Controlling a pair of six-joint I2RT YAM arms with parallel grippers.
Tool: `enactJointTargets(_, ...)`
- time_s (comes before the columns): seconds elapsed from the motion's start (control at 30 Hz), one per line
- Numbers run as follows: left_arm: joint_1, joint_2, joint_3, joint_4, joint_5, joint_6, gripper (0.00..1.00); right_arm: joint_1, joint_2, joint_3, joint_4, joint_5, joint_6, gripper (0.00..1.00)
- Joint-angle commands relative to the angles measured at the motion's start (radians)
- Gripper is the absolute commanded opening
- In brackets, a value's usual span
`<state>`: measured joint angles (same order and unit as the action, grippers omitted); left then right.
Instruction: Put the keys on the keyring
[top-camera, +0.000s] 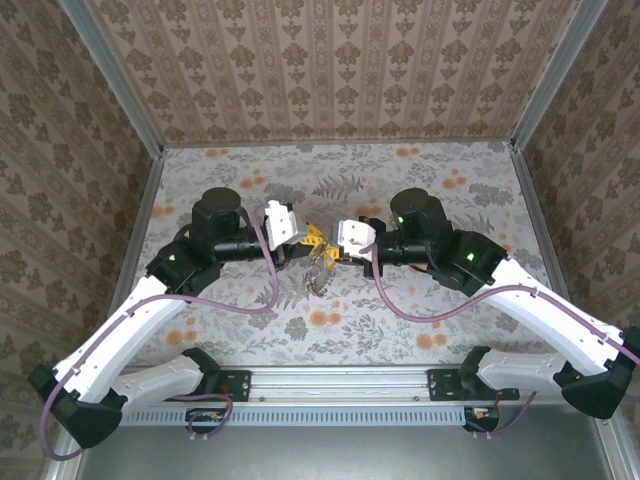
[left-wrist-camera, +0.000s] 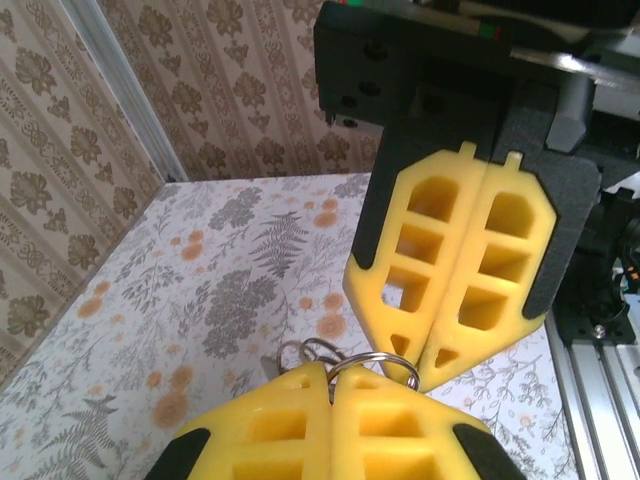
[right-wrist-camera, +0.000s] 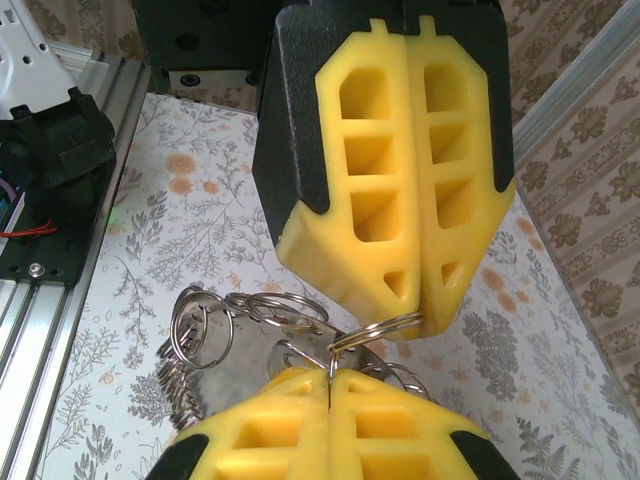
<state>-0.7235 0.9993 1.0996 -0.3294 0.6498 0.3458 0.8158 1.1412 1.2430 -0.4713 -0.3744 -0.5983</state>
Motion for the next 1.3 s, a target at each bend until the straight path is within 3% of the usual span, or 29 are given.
enactJointTargets(0.0, 0.009, -0.026, -0.018, 0.143, 0.039, -0.075, 0.0, 0.004, 0.014, 0.024, -0.024, -0.006, 0.009, 0.0)
enactJointTargets(0.2, 0.009, -0.024, -0.03, 0.167, 0.043, -0.085, 0.0, 0.004, 0.008, 0.02, -0.012, 0.015, 0.016, 0.01)
enactJointTargets(0.3, 0.009, -0.028, -0.027, 0.149, 0.034, -0.074, 0.0, 0.005, 0.0, 0.013, 0.004, 0.037, 0.025, 0.1)
enactJointTargets(0.73, 0.029, 0.024, -0.012, -0.02, -0.167, -0.09, 0.0, -0.003, -0.144, -0.155, 0.112, 0.257, 0.102, 0.66)
enactJointTargets(0.9, 0.029, 0.033, -0.044, -0.139, -0.285, -0.14, 0.0, -0.077, -0.188, -0.275, 0.194, 0.308, 0.189, 0.84)
enactJointTargets(0.97, 0.028, 0.024, -0.045, -0.204, -0.336, -0.149, 0.0, -0.122, -0.187, -0.309, 0.243, 0.294, 0.231, 0.98)
enactJointTargets(1.1, 0.027, 0.038, -0.054, -0.256, -0.424, -0.168, 0.0, -0.188, -0.148, -0.328, 0.317, 0.26, 0.284, 1.0)
enactJointTargets(1.27, 0.022, 0.153, -0.08, -0.184, -0.458, -0.194, 0.0, -0.224, -0.134, -0.355, 0.373, 0.294, 0.355, 1.0)
